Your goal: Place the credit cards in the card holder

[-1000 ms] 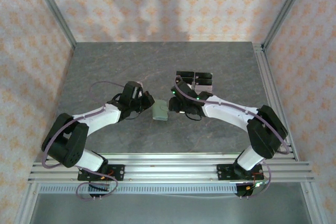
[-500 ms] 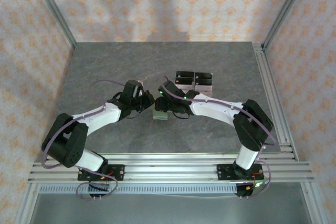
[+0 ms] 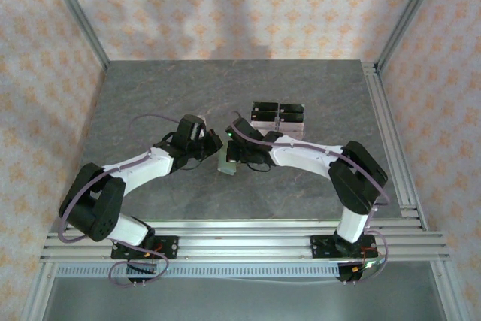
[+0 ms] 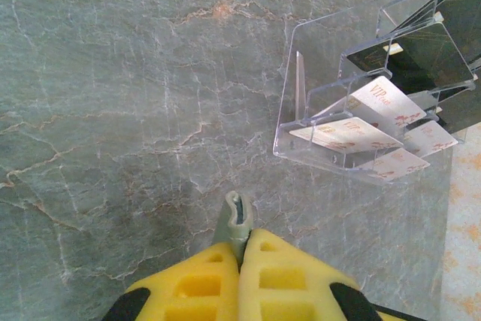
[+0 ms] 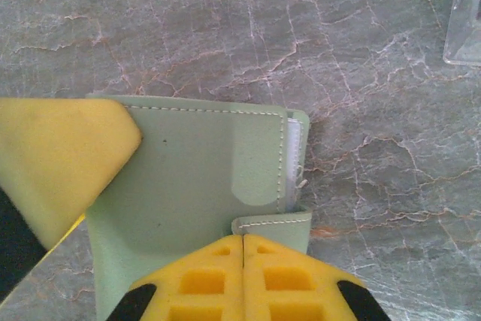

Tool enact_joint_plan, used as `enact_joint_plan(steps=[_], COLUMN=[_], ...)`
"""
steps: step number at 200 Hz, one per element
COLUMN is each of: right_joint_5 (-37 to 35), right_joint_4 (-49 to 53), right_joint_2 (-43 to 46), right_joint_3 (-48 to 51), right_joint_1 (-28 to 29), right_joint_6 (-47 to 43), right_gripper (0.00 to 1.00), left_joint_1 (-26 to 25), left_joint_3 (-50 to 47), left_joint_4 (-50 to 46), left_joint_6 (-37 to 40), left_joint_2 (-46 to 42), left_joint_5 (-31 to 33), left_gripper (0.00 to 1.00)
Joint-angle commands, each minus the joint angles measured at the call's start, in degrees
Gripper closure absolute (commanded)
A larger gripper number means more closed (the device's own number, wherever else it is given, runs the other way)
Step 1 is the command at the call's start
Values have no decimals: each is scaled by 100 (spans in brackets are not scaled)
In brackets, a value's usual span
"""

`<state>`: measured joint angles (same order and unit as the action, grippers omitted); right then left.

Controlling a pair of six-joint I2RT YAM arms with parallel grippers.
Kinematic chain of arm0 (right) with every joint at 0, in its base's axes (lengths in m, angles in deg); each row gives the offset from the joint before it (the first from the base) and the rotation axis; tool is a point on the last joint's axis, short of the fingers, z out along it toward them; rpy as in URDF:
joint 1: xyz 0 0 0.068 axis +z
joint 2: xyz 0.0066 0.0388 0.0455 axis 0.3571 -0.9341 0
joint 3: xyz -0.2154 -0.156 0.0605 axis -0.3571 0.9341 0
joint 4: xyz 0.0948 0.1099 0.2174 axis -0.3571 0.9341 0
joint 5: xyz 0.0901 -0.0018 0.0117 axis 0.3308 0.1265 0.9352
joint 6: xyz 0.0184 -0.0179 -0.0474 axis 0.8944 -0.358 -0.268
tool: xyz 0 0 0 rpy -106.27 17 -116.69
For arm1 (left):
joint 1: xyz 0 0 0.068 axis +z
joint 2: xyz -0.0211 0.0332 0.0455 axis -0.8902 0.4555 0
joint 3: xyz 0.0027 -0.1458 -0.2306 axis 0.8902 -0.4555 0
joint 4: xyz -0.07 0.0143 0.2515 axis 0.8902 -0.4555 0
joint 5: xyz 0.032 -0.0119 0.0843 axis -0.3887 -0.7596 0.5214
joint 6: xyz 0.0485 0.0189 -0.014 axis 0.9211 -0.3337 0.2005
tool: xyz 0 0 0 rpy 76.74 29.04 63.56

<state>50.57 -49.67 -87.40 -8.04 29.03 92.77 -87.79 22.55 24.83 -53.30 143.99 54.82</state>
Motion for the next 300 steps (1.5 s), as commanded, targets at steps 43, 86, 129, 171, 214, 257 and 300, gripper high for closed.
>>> enact_joint_plan(steps=[43,86,129,171,214,257,300], right_joint_5=[-261,-6,256,384,424,398,395], right_joint_4=[291,201,70,-116,-285,-192,-181], right_joint_2=[814,1073,1307,1552,1798,1844,1837], right_joint_3=[814,854,987,1178,1225,1076,1058], right_joint_1=[-390,-394,-390,-390,-390,-390,-390], right_joint_6=[95,-45,-134,-125,-80,-109,-101], right_gripper=[100,100,100,100,100,100,100], left_joint_1=[-8,-9,-8,-25,-305,-616,-735], left_joint_3=[-10,-37,-119,-66,289,567,813], left_joint_4=[29,-240,-670,-1050,-1556,-1627,-1661], left_joint_6=[94,250,469,756,1165,1220,1270], left_joint_2=[-148,34,66,-138,-129,-48,178], left_joint_5=[191,323,705,690,679,761,778], left_gripper=[100,81,22,18,18,17,17])
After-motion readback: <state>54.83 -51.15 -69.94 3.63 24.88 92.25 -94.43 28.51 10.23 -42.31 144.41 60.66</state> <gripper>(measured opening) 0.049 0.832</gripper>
